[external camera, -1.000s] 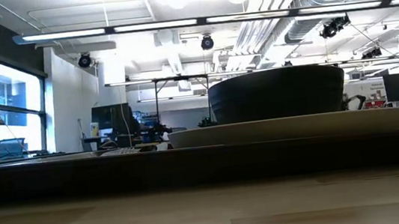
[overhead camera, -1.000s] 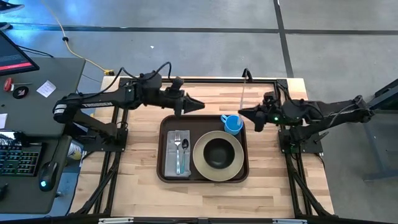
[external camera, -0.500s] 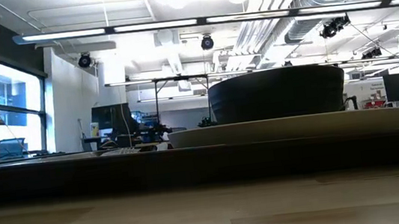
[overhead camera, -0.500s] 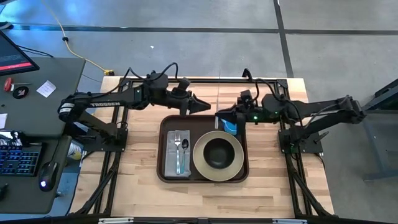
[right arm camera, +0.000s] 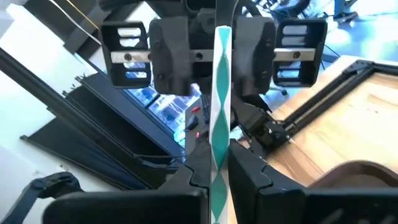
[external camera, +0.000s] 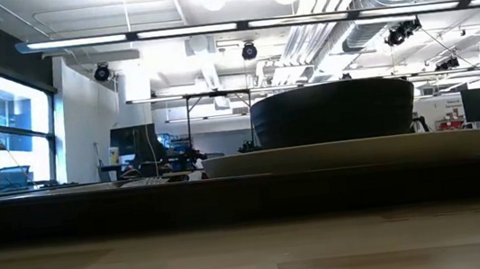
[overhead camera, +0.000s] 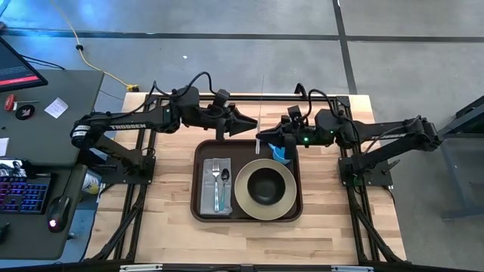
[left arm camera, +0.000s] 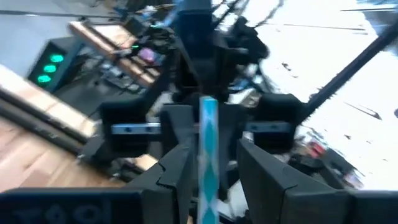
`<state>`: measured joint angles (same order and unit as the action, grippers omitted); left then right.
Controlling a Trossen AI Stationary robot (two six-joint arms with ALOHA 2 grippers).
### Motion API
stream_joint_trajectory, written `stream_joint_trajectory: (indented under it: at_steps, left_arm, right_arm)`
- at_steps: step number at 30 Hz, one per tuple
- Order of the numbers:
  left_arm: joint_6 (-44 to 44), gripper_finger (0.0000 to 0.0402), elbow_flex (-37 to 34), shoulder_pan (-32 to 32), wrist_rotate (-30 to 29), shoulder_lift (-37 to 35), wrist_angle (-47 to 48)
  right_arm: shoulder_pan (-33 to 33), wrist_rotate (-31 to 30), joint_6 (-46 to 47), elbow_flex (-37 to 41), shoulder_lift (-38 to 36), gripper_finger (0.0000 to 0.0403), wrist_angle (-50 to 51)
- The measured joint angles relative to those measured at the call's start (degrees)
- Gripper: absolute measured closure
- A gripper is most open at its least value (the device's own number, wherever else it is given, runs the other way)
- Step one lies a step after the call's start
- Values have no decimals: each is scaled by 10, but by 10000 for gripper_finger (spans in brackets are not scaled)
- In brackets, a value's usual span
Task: Set up tray
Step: Put the blue patterned knife on the gray napkin to the left of the blue patterned fork
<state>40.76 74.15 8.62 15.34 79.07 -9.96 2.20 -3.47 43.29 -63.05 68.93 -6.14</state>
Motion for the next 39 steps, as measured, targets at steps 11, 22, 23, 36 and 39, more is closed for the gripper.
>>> stream_joint_trajectory:
  at_steps: [11,22,23,36,39]
  left_arm:
    - [0,245,0,0,32,3,-32]
    - [-5,245,1,0,10,8,7]
    - [-8,245,1,0,3,8,16]
    - [-15,245,0,0,9,9,-36]
    - [-15,245,0,0,23,9,-36]
  right_arm:
    - [-4,2,-9,0,0,382,-25]
    - [-3,4,-8,1,1,382,-40]
    - [-3,5,-7,2,1,382,-40]
    - [-3,6,-7,1,1,382,-41]
    - [-3,6,-8,1,1,382,-39]
